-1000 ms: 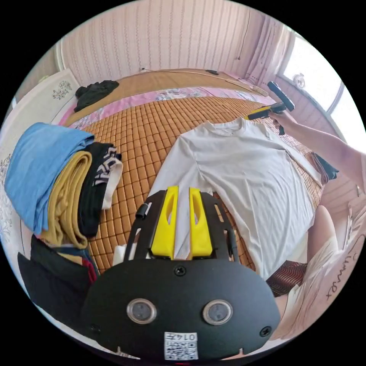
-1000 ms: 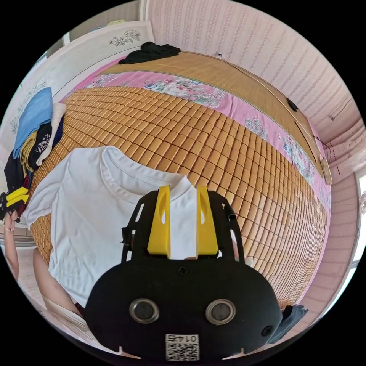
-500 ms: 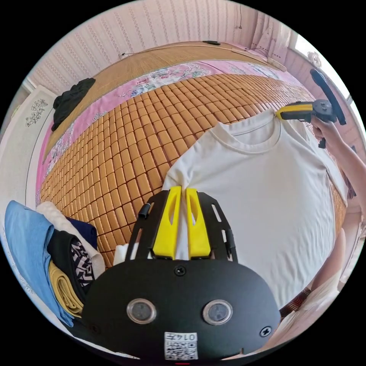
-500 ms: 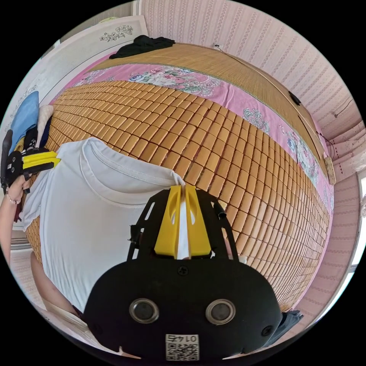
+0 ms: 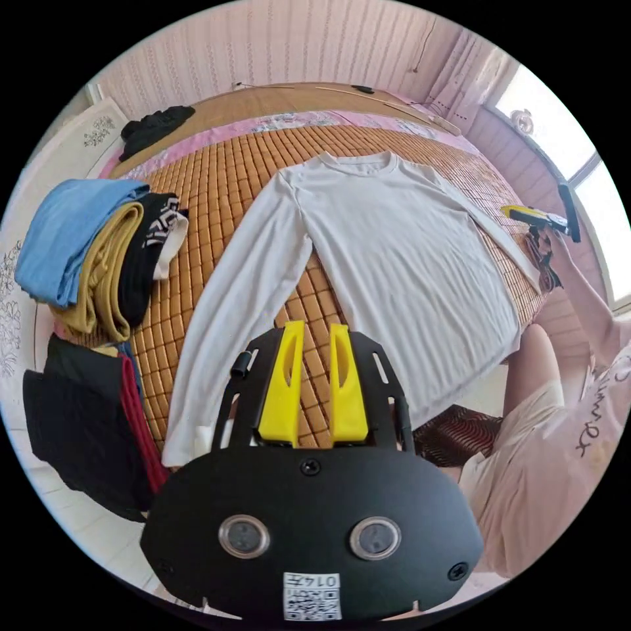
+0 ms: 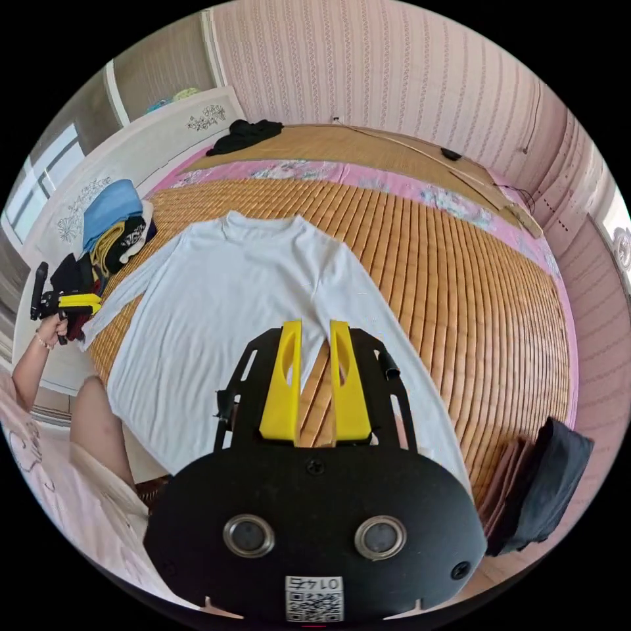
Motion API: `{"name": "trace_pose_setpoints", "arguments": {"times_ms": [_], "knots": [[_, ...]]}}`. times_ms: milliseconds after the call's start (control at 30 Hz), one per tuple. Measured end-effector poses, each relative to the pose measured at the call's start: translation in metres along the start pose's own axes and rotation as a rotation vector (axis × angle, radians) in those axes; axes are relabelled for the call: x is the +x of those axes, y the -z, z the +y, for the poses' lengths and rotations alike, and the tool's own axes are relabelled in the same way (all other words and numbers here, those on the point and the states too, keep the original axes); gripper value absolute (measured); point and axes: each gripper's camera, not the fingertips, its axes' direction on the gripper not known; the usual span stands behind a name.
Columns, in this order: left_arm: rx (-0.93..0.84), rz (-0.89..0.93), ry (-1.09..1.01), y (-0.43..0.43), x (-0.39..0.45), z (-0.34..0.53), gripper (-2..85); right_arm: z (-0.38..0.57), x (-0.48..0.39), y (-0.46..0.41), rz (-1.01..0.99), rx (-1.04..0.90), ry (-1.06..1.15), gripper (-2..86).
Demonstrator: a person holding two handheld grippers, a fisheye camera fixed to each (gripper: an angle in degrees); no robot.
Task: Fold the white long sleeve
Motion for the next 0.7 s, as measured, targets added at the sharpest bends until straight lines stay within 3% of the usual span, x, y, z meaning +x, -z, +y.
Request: {"name": "trace_pose_setpoints", "arguments": {"times_ms": [167,300,533,700], "knots": [[-0.074,0.065,0.107,-0.015,0.033,0.095,7.7,0.140,-0.037,-0.004,-0.054,-0.232,-0.078,8.0],[-0.015,0.092,0.265,-0.007,0.019,0.143,8.0,0.191,-0.063,0.001,-0.154,-0.253,-0.142,8.8],[0.173,0.055,0.566,0.020,-0.051,0.218,7.8,0.162,-0.143,-0.010,-0.234,-0.220,0.094,9.6],[0.302,0.045,0.753,0.025,-0.111,0.271,6.4,0.103,-0.254,-0.030,-0.321,-0.175,0.420,8.7]]}}
